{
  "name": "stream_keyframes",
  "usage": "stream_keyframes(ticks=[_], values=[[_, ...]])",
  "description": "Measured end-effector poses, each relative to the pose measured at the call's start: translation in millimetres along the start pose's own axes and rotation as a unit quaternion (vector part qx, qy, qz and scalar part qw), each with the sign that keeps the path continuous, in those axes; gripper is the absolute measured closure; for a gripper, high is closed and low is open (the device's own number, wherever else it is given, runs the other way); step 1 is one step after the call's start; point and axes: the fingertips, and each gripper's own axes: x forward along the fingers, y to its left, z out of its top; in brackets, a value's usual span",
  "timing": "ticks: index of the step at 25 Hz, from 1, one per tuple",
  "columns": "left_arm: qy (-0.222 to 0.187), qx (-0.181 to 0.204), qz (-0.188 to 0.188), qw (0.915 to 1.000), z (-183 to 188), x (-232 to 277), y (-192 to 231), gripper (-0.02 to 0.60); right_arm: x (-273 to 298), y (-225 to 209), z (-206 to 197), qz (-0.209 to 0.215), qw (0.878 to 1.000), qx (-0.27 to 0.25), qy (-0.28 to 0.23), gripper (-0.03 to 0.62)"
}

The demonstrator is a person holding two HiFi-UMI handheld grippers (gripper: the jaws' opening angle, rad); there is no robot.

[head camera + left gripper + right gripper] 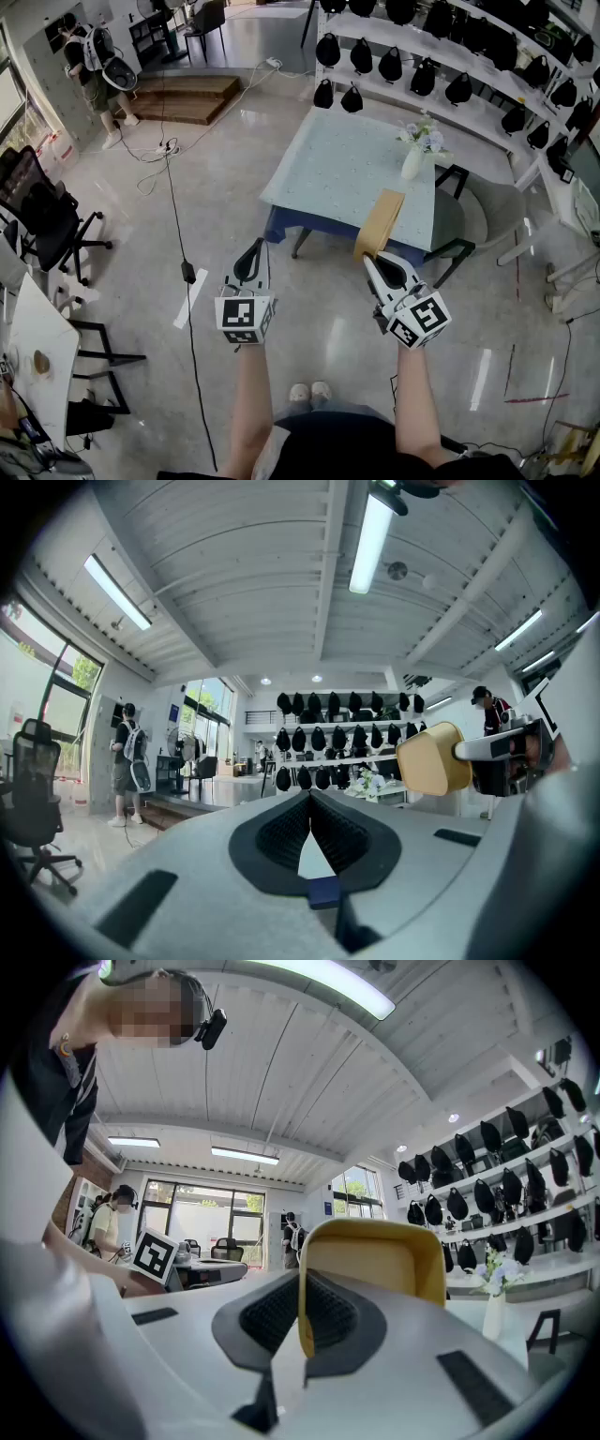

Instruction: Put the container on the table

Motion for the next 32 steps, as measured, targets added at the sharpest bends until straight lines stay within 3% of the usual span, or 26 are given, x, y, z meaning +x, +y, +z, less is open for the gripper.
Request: stream_keyframes(ticks=[32], values=[[0.002, 0.003, -0.03, 0.9995, -5, -6, 3, 0.574, -14, -12, -7, -0.078, 0.997, 0.012, -0.003, 0.58]])
